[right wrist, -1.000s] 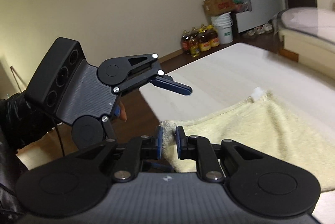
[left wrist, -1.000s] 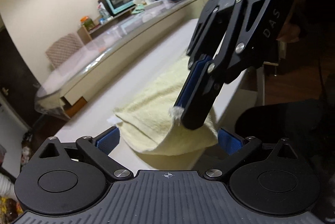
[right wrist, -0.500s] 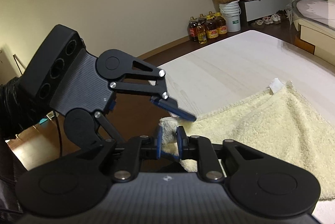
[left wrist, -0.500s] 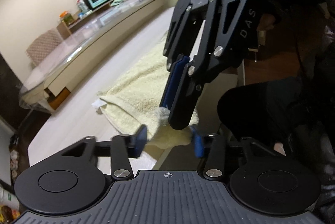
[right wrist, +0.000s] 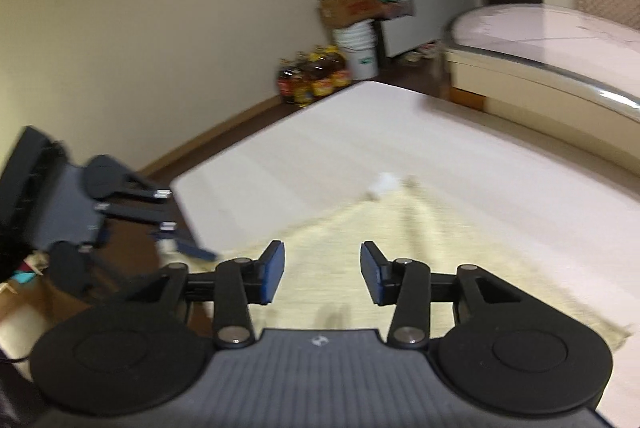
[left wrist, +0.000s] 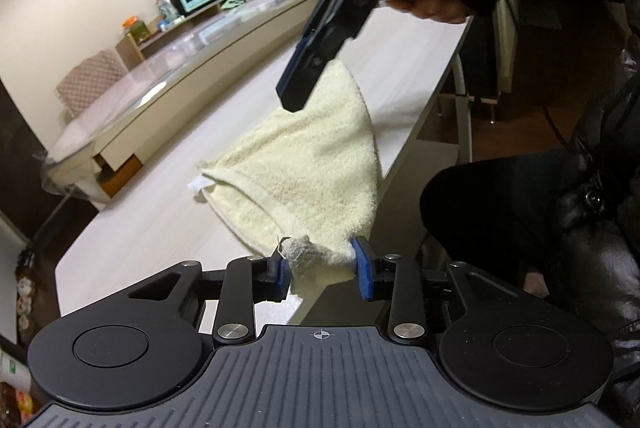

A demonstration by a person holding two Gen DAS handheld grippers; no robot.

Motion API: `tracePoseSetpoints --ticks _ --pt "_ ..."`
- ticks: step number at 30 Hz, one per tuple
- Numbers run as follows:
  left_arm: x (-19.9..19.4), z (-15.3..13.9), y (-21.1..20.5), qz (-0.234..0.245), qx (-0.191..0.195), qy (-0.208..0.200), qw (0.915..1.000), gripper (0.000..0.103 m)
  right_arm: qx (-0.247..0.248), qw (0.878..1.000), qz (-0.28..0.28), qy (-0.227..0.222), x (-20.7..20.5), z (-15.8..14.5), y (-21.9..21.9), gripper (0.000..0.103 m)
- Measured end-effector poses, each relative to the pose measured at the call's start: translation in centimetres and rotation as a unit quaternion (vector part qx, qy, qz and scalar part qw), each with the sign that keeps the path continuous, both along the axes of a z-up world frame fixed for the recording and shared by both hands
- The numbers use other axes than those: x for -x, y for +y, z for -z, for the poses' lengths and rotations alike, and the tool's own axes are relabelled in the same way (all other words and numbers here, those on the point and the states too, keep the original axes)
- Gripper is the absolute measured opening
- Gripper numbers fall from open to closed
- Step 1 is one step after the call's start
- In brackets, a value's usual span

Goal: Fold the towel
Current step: 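Grasp the tagged tip with the left gripper while the right gripper holds the towel edge, then lift the towel layer up with the right gripper while the left gripper holds the tagged corner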

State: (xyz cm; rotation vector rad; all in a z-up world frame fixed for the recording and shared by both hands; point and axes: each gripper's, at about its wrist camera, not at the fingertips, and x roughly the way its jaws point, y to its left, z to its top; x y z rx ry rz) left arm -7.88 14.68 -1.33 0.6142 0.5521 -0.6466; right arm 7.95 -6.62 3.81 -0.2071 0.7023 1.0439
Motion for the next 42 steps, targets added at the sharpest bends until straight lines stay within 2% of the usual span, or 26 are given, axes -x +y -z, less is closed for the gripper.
tracePoseSetpoints --ticks 6,12,19,21,22,23,26,33,37,42 --pt "0.1 0.0 0.3 -0.004 0.002 0.005 1.0000 0.035 0.066 0.996 -0.003 -0.053 -2.7 1.0 3.8 0.046" --pt "0.2 -0.1 0.3 -0.005 0.007 0.014 0.9999 0.029 0.104 0.991 -0.029 -0.077 -5.1 2.3 7.9 0.046" --pt "0.2 -0.1 0.4 -0.011 0.010 0.019 0.9997 0.029 0.105 0.992 -0.031 -0.066 -7.2 2.9 8.9 0.044" --pt "0.1 0.0 0.4 -0.012 0.012 0.021 0.9996 0.029 0.108 0.992 -0.039 -0.055 -7.6 3.3 9.2 0.038" --pt "0.1 0.0 0.4 -0.013 0.013 0.022 0.9996 0.029 0.108 0.992 -0.041 -0.052 -7.6 3.4 9.1 0.031" --pt "0.1 0.0 0.4 -0.014 0.015 0.023 0.9995 0.029 0.107 0.992 -0.043 -0.050 -7.5 3.5 9.1 0.014" --pt "0.1 -0.1 0.6 -0.018 0.023 0.027 0.9992 0.029 0.103 0.992 -0.046 -0.054 -7.2 3.4 8.8 0.007" --pt "-0.1 -0.4 0.9 -0.024 0.035 0.028 0.9987 0.028 0.064 0.995 -0.025 -0.071 -6.5 1.4 6.4 0.006" --pt "-0.5 -0.9 1.4 -0.028 0.054 0.033 0.9976 0.025 0.029 0.997 -0.003 -0.075 -5.6 -0.8 3.4 0.006" --pt "-0.8 -1.5 1.6 -0.024 0.052 0.030 0.9979 0.025 0.004 0.996 0.028 -0.083 -4.3 -3.2 -0.6 0.006"
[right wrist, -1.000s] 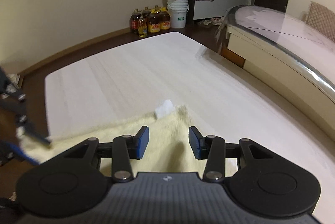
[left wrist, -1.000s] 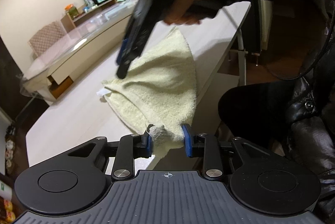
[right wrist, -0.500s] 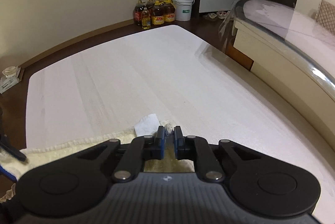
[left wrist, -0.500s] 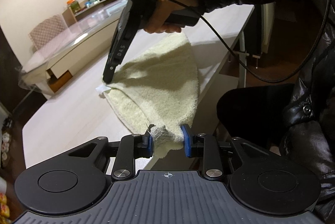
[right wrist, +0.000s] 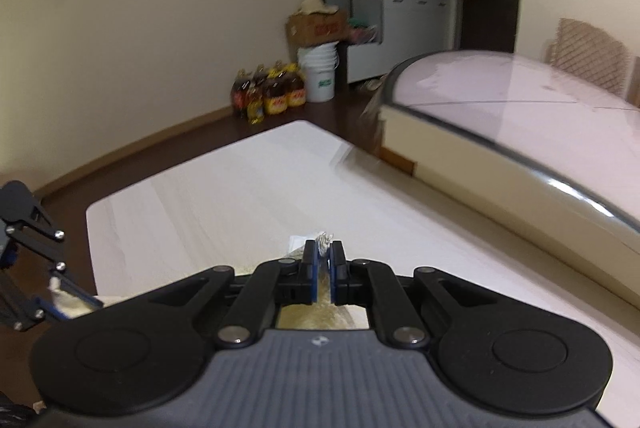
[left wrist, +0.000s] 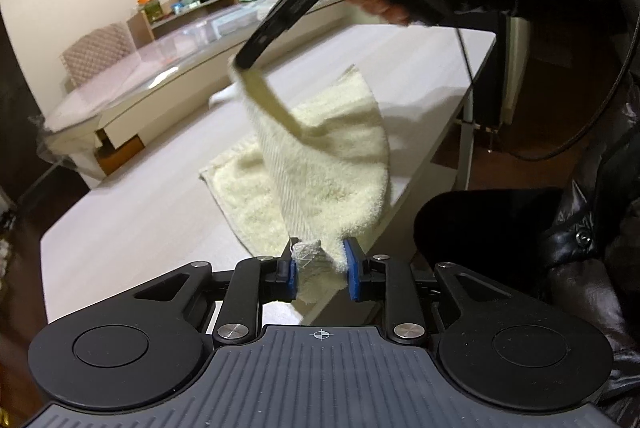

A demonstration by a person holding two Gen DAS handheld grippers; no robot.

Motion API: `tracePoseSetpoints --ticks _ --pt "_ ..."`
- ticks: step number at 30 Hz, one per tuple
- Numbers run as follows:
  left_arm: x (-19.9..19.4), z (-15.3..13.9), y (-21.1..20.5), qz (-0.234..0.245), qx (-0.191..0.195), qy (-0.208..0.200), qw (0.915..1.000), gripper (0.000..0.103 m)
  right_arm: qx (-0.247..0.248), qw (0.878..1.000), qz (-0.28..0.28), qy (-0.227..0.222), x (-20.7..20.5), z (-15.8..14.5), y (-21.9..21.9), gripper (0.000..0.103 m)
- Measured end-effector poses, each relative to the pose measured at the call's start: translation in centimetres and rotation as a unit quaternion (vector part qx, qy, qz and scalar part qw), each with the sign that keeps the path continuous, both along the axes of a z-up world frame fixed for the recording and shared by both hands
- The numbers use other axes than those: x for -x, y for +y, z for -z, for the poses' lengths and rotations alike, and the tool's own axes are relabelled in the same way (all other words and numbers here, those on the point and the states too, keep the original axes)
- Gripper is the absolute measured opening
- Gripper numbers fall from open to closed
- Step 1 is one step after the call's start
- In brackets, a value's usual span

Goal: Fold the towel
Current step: 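Lift the towel layer up with the right gripper while the left gripper holds the tagged corner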

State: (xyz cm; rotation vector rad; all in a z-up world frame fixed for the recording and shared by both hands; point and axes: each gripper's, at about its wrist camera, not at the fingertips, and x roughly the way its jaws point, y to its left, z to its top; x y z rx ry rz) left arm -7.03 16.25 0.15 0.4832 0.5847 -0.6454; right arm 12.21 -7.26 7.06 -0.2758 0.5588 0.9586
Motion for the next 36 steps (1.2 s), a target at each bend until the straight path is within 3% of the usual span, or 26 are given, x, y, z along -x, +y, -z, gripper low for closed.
tracePoseSetpoints --ticks 7,16,18,21,29,36 --pt "-0.2 0.0 -0.3 0.014 -0.010 0.007 0.9998 0.032 -0.018 0.999 0.017 -0.022 1.9 -2.2 -3.2 0.006" --pt "0.2 -0.9 0.4 0.013 0.001 0.019 0.9997 0.035 -0.020 0.999 0.020 -0.032 3.0 -2.6 -4.0 0.006" --pt "0.2 -1.0 0.5 0.013 -0.003 0.024 0.9996 0.021 -0.022 0.999 0.022 -0.031 3.0 -2.5 -4.1 0.006" --pt "0.3 -1.1 0.3 0.018 -0.016 0.031 0.9992 0.008 -0.025 0.999 0.027 -0.028 3.0 -2.3 -4.6 0.006" --pt "-2.0 -2.4 0.3 0.001 -0.036 0.020 0.9992 0.007 -0.040 0.998 0.048 -0.032 3.3 -2.9 -7.0 0.006" --pt "-5.6 -4.1 -0.9 0.038 -0.045 -0.006 0.9982 0.007 -0.036 0.995 0.081 -0.034 2.6 -3.2 -9.1 0.006"
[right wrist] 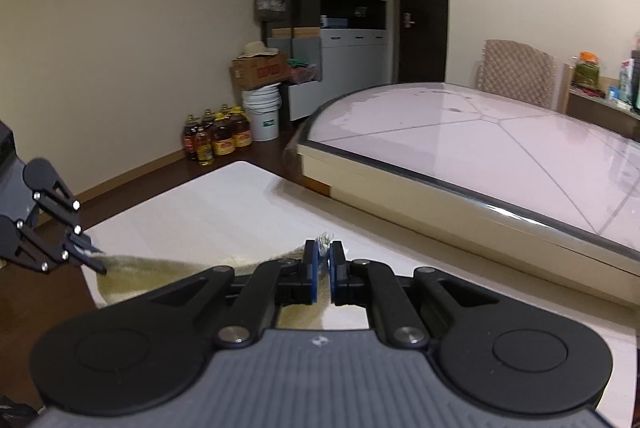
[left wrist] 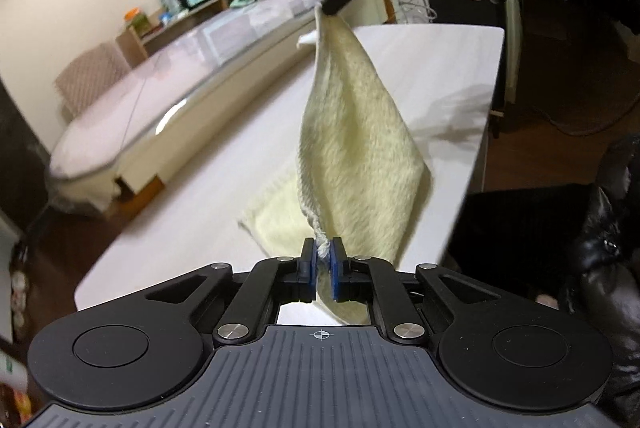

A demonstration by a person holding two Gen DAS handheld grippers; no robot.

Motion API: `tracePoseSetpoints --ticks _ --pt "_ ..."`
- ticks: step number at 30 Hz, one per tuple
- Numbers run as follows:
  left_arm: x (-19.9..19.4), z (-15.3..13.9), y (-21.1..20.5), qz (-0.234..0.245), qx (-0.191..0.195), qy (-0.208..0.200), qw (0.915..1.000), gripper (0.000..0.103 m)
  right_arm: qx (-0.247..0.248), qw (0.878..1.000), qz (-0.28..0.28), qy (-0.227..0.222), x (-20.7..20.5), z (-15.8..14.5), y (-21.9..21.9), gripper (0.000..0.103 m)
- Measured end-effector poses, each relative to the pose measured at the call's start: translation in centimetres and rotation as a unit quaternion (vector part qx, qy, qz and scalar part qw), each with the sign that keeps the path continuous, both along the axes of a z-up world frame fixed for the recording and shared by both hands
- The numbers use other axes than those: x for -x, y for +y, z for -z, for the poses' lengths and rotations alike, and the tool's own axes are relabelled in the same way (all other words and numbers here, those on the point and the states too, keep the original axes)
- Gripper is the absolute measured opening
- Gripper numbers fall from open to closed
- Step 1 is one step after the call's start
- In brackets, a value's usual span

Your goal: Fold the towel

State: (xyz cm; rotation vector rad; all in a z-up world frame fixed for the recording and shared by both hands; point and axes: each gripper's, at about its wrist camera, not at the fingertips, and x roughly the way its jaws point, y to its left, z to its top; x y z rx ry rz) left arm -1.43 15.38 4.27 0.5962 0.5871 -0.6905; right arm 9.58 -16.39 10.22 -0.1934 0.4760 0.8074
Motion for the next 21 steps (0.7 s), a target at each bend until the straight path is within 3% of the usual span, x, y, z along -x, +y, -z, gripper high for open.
tracePoseSetpoints --ticks 6,11,17,21 --pt "1.1 0.5 -0.9 0.044 0.012 0.027 0.9986 0.007 -0.030 0.999 0.002 0.030 1.7 0.5 -3.3 0.006" --pt "3.0 0.7 -0.2 0.044 0.020 0.051 0.9975 0.007 -0.061 0.996 -0.003 0.062 4.2 1.1 -5.9 0.006" --pt "4.1 0.8 0.3 0.024 0.020 0.042 0.9986 0.007 -0.052 0.996 -0.014 0.074 9.3 2.3 -8.1 0.006" --pt "4.1 0.5 -0.6 0.036 0.027 0.034 0.9984 0.007 -0.034 0.997 -0.007 0.072 12.7 2.8 -9.0 0.006"
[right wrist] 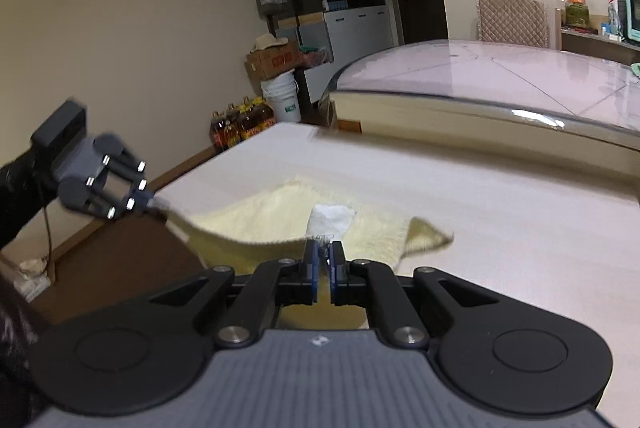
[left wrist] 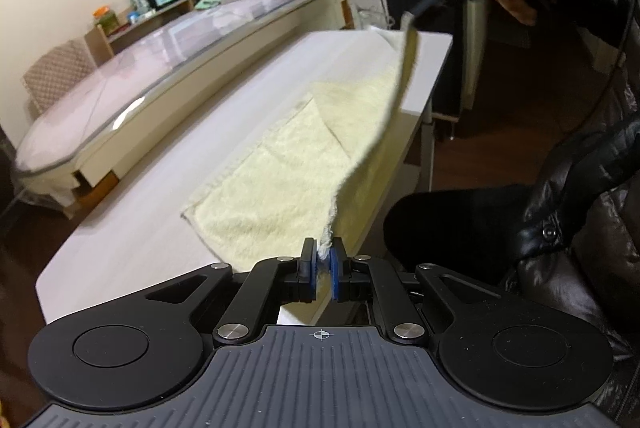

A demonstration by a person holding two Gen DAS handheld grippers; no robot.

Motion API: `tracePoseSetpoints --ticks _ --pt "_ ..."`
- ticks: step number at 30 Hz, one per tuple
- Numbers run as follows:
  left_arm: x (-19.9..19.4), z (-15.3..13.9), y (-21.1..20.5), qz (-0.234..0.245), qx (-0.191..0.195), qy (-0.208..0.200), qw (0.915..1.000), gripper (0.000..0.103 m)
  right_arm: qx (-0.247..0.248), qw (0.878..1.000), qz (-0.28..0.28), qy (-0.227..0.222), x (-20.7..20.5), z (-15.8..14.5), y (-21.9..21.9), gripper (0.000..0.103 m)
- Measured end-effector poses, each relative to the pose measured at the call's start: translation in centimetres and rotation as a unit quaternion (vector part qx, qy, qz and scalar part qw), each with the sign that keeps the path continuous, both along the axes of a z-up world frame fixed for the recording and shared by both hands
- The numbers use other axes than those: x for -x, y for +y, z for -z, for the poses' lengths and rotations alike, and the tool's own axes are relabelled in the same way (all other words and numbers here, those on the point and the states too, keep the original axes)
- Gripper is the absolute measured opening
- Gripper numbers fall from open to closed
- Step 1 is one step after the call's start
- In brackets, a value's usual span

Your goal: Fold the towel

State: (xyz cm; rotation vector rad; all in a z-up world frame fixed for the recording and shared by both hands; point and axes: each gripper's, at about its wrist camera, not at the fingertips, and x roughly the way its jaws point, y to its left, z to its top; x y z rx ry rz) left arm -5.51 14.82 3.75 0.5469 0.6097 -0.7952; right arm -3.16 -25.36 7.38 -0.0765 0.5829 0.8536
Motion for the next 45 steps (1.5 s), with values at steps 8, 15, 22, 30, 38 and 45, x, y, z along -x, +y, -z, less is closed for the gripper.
tracePoseSetpoints --ticks 8,15,22,30,38,45 --pt "0.0 0.4 -1.8 0.039 -0.011 -0.001 0.9992 0.007 0.000 0.999 0.029 0.018 3.4 1.6 -0.8 0.006" --pt "0.1 0.3 -0.8 0.018 -0.013 0.003 0.9997 0.007 -0.007 0.999 0.024 0.029 2.3 2.1 -0.7 0.006" --pt "-2.9 0.0 -0.5 -0.027 -0.007 0.006 0.9996 0.007 -0.026 0.998 0.043 0.048 -1.9 2.2 -0.9 0.006" --pt "-8.3 0.6 -0.3 -0.054 -0.010 0.025 0.9982 0.007 -0.018 0.996 0.061 0.070 -7.5 2.9 -0.5 0.005" --pt "-9.5 1.9 0.0 -0.040 -0.010 0.045 0.9981 0.007 0.021 0.995 0.025 0.097 -9.3 4.9 0.9 0.015" --pt "-9.1 2.5 0.2 -0.041 -0.014 0.049 0.9979 0.007 0.014 0.989 0.017 0.147 -11.2 7.0 1.6 0.026"
